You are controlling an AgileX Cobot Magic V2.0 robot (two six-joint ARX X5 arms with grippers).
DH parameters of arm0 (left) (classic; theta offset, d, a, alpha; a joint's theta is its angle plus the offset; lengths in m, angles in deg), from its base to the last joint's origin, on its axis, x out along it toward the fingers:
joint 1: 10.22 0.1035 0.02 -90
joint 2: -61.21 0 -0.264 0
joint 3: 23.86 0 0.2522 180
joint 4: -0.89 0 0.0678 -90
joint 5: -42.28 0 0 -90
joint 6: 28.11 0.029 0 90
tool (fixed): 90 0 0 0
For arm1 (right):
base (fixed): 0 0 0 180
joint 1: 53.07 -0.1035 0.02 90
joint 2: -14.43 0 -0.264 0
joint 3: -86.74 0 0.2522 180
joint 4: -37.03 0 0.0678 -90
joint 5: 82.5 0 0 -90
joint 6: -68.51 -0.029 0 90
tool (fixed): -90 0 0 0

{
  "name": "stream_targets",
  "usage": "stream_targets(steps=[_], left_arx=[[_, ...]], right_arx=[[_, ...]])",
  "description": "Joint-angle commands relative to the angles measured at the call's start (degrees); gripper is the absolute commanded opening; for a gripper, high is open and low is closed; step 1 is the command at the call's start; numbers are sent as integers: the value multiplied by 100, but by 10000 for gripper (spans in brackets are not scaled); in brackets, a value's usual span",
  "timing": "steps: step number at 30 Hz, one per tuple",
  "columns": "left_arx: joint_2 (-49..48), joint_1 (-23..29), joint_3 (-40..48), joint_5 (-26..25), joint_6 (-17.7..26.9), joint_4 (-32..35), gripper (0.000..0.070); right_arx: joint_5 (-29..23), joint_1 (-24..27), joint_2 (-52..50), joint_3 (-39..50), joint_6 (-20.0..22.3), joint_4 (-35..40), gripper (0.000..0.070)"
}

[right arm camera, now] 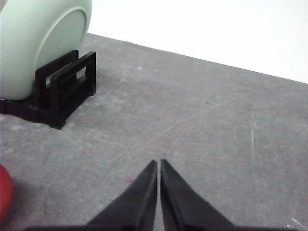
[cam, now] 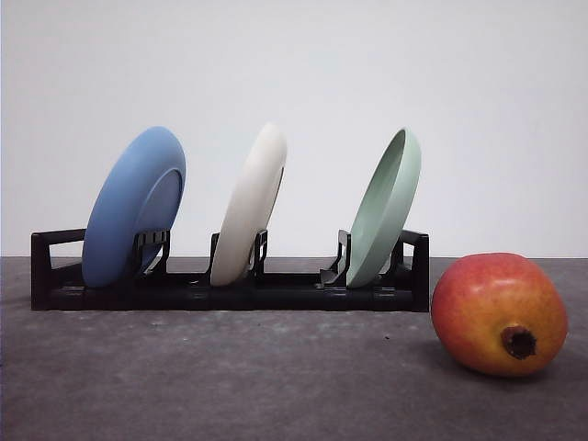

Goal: Place pomegranate in white plate

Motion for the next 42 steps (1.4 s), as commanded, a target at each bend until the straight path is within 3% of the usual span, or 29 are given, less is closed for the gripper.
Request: stream_targets(steps=[1, 9, 15, 21, 31, 36, 42], left_arx=[[-11, -4, 55, -17, -450, -26, 28], [-11, -4, 55, -37, -2087, -22, 28], [-11, -4, 16, -67, -3086, -26, 25], [-8, -4, -256, -258, -3519, -97, 11], [230, -2, -1363, -405, -3400, -658, 11], [682, -4, -2156, -533, -2934, -1008, 11], [1565, -4, -3256, -888, -2061, -1840, 11]], right_arx=[[15, 2, -9, 33, -24, 24, 2], [19, 2, -9, 26, -1654, -15, 2], [17, 4, -9, 17, -2241, 3, 1], [160, 4, -9, -161, -2686, 13, 1], [116, 4, 200, -1215, -2710, -136, 1], [120, 4, 786, -2041, -2406, -609, 1], [239, 2, 1795, -3221, -1791, -1424, 1]])
